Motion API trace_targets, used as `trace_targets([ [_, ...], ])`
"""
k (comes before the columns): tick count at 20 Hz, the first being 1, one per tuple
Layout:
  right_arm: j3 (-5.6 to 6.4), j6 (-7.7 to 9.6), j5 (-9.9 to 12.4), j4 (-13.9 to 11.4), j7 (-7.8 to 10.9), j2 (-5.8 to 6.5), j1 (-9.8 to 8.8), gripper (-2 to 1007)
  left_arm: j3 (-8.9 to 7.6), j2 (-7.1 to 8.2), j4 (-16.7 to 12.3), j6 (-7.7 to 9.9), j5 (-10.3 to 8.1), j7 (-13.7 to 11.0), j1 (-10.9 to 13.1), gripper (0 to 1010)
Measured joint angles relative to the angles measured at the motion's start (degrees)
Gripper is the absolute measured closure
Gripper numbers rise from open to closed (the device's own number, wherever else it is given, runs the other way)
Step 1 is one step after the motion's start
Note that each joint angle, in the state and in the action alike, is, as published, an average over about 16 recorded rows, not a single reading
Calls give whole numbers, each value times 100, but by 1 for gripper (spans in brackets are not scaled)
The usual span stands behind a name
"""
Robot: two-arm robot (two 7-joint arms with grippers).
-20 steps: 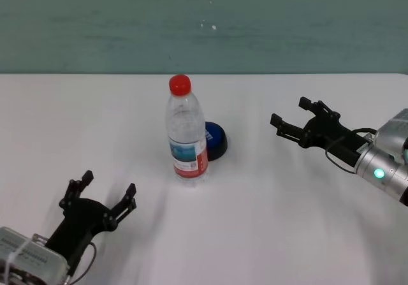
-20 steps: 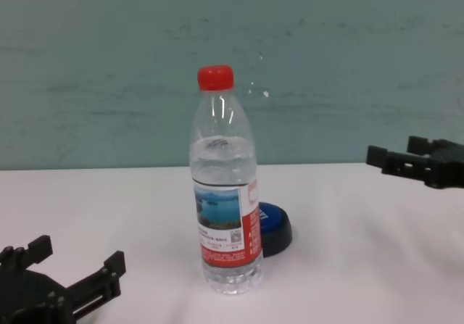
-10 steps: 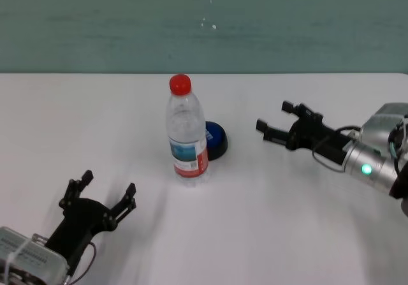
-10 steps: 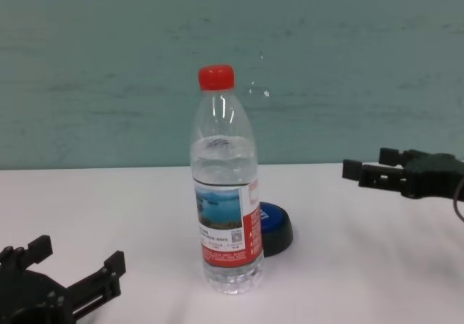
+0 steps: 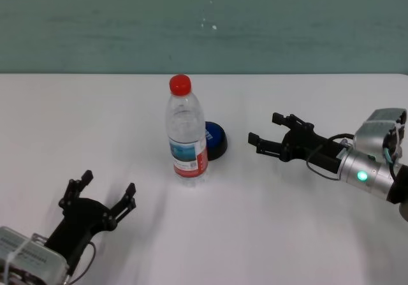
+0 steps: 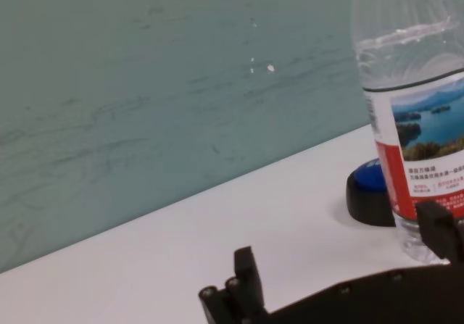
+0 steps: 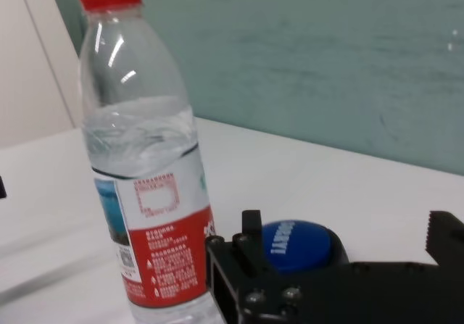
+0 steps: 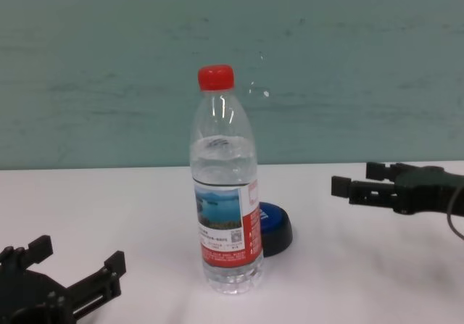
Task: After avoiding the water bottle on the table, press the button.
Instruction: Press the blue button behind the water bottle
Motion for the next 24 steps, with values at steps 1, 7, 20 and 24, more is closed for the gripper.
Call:
trace_targets([
  [1, -16, 13, 6, -8, 1, 10, 0, 1, 0, 0, 0, 0, 0, 0, 0, 10],
  [7, -68, 67, 19, -30, -18, 41, 7, 1, 0, 0, 0, 0, 0, 0, 0, 10],
  [20, -244, 191, -71, 142, 55, 195, 323, 1, 0, 0, 0, 0, 0, 0, 0, 10],
  [24, -386, 267, -127, 316, 138, 273, 585, 1, 0, 0, 0, 0, 0, 0, 0, 10],
])
